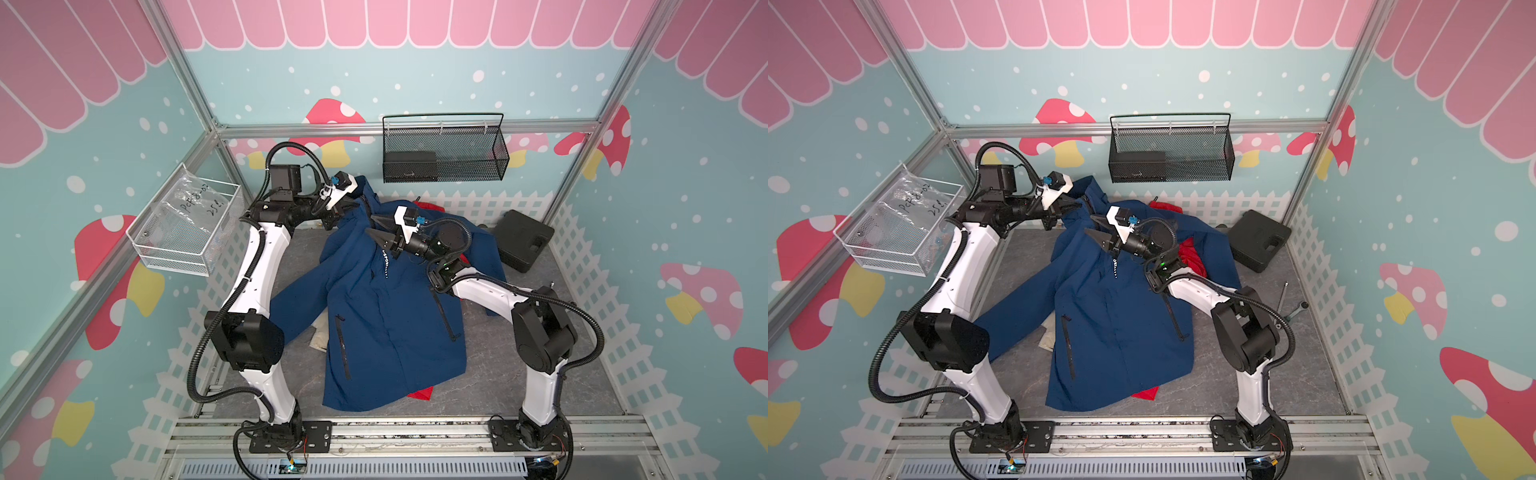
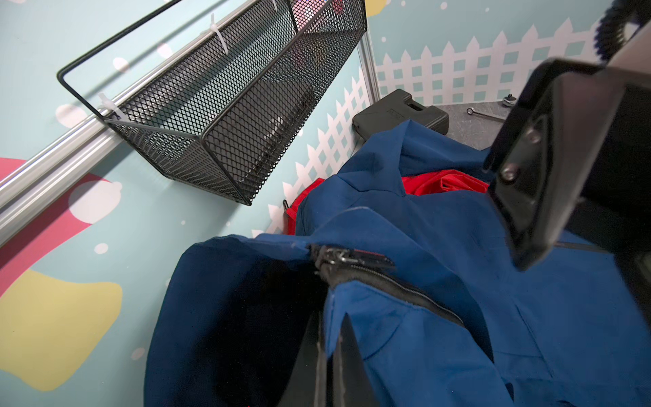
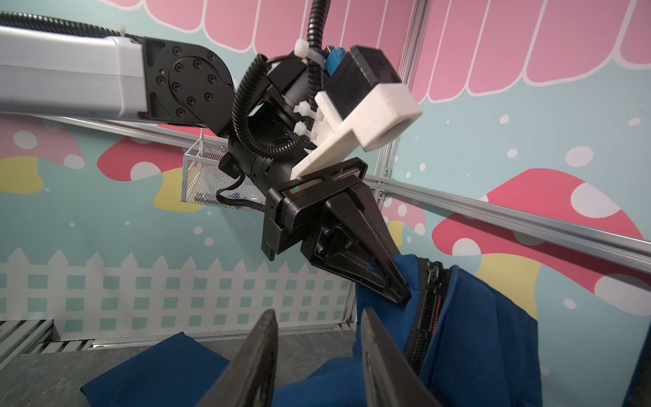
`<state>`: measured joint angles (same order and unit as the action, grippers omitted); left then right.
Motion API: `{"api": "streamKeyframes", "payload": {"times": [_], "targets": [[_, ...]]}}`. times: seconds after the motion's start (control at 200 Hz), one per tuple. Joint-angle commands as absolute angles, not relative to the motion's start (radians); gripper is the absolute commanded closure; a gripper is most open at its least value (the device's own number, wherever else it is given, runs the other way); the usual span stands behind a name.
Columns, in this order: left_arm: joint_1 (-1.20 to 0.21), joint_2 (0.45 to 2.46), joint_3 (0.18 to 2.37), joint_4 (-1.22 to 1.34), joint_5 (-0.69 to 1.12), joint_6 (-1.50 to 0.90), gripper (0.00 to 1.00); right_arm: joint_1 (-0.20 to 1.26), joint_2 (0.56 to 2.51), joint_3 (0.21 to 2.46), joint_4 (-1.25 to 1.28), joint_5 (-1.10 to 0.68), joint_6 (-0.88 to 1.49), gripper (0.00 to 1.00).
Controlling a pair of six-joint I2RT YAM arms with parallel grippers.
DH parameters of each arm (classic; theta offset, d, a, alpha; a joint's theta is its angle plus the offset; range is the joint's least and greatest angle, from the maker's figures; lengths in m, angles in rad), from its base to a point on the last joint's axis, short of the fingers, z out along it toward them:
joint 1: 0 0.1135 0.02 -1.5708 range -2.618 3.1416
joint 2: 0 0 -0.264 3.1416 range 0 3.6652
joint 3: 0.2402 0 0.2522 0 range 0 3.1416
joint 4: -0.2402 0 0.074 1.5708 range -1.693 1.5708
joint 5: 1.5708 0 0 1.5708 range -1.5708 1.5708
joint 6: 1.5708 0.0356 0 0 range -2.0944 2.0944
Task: Unzip the jacket
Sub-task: Flatten out the jacket, then unzip the zipper on the jacket.
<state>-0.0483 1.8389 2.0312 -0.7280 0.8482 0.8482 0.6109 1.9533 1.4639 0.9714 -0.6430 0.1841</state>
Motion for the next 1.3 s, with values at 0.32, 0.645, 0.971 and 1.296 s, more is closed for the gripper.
{"api": "streamKeyframes", "payload": {"times": [0.32,0.645,0.971,1.296], "targets": [[-0.054,1.795,2.01,-0.701,0.861,0.866,1.0,0.618,2.028,1.562,0.853,-0.52,0.166,0.6],[-0.054,1.786,1.997,-0.701,0.865,0.874,1.0,0.615,2.047,1.623,0.777,-0.408,0.164,0.63],[-0.057,1.784,1.996,-0.701,0.865,0.875,1.0,0.616,2.082,1.687,0.75,-0.44,0.166,0.78],[-0.057,1.783,1.996,-0.7,0.858,0.877,1.0,0.615,2.066,1.685,0.75,-0.439,0.163,0.82]]}}
